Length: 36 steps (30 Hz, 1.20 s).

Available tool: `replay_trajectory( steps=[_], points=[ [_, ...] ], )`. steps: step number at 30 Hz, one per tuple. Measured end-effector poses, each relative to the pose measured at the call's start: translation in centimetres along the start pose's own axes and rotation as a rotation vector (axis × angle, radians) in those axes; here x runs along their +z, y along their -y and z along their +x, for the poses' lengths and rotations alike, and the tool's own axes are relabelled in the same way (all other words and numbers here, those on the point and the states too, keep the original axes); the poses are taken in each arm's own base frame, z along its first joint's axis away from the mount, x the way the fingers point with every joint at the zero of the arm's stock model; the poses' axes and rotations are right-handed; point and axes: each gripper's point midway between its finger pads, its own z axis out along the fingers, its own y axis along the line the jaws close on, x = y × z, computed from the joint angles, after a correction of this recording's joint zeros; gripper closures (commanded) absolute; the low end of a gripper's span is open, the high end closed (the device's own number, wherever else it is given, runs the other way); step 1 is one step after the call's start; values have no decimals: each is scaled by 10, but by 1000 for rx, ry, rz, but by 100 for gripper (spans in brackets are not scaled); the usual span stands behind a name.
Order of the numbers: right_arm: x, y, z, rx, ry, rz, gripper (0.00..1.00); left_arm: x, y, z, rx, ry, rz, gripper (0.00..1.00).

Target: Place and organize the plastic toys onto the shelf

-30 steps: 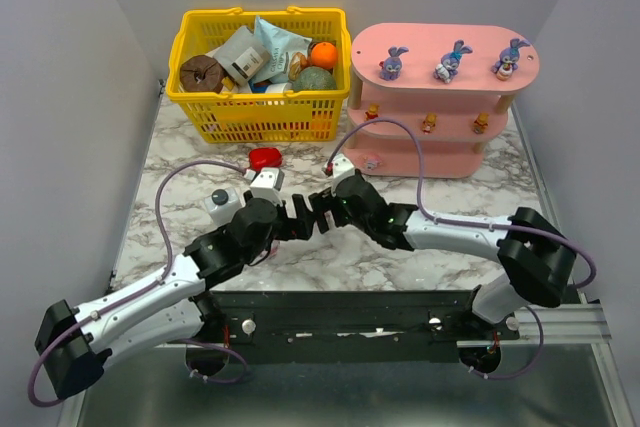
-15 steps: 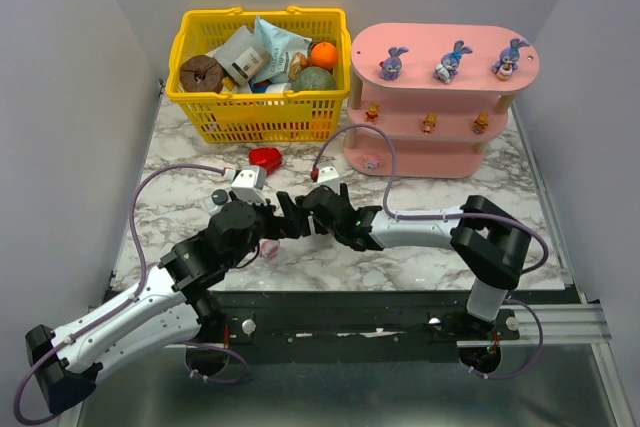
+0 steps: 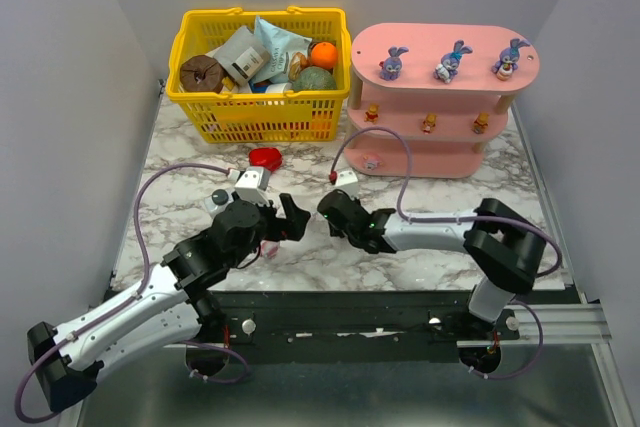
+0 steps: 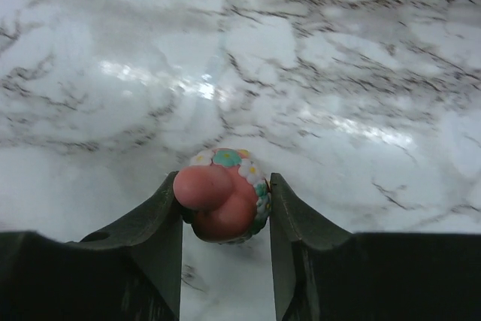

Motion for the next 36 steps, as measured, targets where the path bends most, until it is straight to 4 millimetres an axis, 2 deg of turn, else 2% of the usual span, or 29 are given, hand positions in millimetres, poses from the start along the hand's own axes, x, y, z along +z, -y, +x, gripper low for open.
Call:
replay_trajectory(
  steps=[7, 9, 12, 16, 18, 19, 20, 21, 23, 26, 28, 31, 34, 36],
  points=[
    [-40, 77, 24, -36, -35, 6, 99, 12, 7, 10, 2, -35, 20, 1],
    [-50, 88, 31, -35, -46, -21, 95, 18, 6, 18, 7, -56, 18, 1],
    [-59, 86, 39, -35, -63, -75, 92, 24, 4, 27, 16, -86, 11, 1],
    [-61, 80, 43, -34, -83, -112, 89, 29, 6, 33, 18, -102, 19, 1],
    [-60, 77, 46, -35, -95, -128, 63, 30, 8, 34, 16, -102, 28, 1],
    [-60, 76, 48, -34, -104, -133, 57, 31, 8, 34, 15, -102, 30, 1],
    [-59, 75, 50, -31, -109, -134, 45, 31, 9, 34, 15, -101, 32, 1],
    [-58, 74, 49, -26, -106, -137, 37, 32, 9, 34, 15, -102, 33, 1],
    [-57, 72, 49, -9, -105, -143, 26, 34, 10, 35, 15, -105, 37, 1],
    [-58, 70, 50, 5, -111, -150, 16, 35, 10, 37, 17, -112, 37, 1],
    [-59, 69, 50, 18, -113, -154, 13, 35, 10, 37, 16, -112, 38, 1],
    [-65, 70, 49, 48, -117, -151, 13, 35, 11, 38, 16, -113, 40, 1],
    [-76, 71, 45, 132, -131, -142, 18, 35, 10, 38, 16, -114, 40, 1],
    [-85, 71, 42, 201, -138, -142, 27, 34, 10, 38, 16, -113, 41, 1]
  ],
)
